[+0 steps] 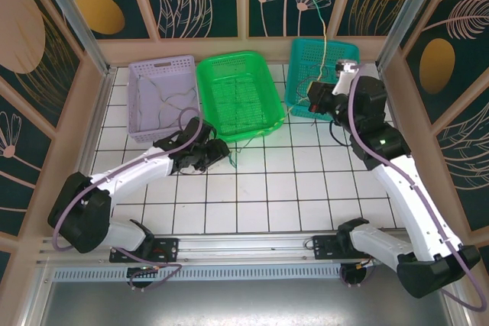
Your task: Untangle the cables
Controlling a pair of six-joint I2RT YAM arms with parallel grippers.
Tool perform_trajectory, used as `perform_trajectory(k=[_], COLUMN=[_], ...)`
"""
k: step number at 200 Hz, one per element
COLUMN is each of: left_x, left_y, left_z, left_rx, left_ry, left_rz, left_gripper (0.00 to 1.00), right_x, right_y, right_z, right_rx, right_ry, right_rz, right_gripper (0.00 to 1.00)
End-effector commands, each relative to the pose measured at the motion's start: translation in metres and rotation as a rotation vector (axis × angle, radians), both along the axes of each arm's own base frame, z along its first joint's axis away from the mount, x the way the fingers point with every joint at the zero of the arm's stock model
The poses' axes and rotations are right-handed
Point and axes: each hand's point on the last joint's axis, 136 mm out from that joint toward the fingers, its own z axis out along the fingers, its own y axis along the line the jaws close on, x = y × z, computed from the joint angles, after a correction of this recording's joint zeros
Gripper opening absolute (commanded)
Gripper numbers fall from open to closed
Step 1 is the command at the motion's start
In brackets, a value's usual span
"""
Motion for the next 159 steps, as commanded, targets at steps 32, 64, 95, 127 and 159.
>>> perform_trajectory(k=[32,64,95,127,159], left_x=[-0.002,-0.002,-0.002,-0.001,0.003], left_y=[0.025,0.023,0.015,0.015,0.008], left_z=[0.017,0.017,0.016,0.024,0.044], left_rx=[0.068,0.043,0.004,-0.038,-0.206], left_ry=[0.000,0.002,0.008,-0.009,-0.058], left_rz=[0.096,0.107,0.087,0.130,0.201], left_gripper=[0.70,0.74,0.99,0.98,0.98], right_x=[0.000,0.001,-0.002,-0.006,-0.008], right_y=[-0.009,0.000,0.024,0.035,0.046], right_z=[0.057,0.062,0.051,0.039,0.024], right_rx=[-0.161,-0.216,-0.257,-0.239,-0.250], right_ry=[-0.192,-0.203,-0.168,-0.142,-0.114], right_rz=[-0.043,0.007,0.095,0.115,0.127], right_gripper=[0.00,0.00,0.00,0.00,0.00])
